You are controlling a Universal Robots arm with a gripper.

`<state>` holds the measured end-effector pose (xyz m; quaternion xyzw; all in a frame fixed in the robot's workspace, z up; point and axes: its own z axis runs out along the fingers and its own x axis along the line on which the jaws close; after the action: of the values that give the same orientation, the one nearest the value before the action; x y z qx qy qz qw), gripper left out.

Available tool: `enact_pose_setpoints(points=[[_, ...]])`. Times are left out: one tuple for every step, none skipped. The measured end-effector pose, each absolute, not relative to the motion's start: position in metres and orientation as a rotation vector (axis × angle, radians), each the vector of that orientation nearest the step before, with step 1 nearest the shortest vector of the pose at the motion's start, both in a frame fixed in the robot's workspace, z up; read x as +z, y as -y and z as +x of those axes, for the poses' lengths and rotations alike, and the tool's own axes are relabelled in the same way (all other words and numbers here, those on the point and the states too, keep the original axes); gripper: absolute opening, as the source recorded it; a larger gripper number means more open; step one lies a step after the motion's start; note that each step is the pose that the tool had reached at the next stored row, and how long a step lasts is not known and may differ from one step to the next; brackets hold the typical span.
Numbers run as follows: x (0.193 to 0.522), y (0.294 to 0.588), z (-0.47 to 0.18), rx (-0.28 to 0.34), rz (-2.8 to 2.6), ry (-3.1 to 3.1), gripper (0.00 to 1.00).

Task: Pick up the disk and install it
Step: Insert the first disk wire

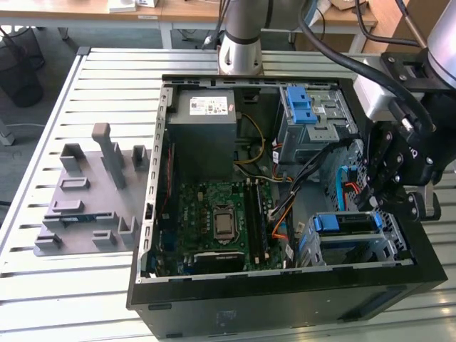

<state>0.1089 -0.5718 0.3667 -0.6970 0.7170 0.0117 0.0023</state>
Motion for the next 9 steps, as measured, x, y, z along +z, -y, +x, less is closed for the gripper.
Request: enact_pose_setpoints(points=[[0.367, 0.572, 0.111, 0.037, -2.186, -2.249, 0.11], [0.367, 0.572, 0.114, 0.037, -2.186, -2.249, 0.11], [0.367, 0.572, 0.117, 0.037, -2.186, -2.249, 0.11], [0.367, 0.572, 0.119, 0.037, -2.186, -2.249, 0.11], [0.367, 0.571, 0.121, 0.037, -2.186, -2.249, 0.11], [0.367, 0.57, 0.123, 0.037, -2.186, -2.249, 0.11], [0.367, 0.569, 0.125, 0.037, -2.186, -2.249, 0.11], [0.366, 0.567, 0.126, 0.037, -2.186, -2.249, 0.11], [0.366, 0.565, 0.126, 0.037, -2.186, -2.249, 0.11]])
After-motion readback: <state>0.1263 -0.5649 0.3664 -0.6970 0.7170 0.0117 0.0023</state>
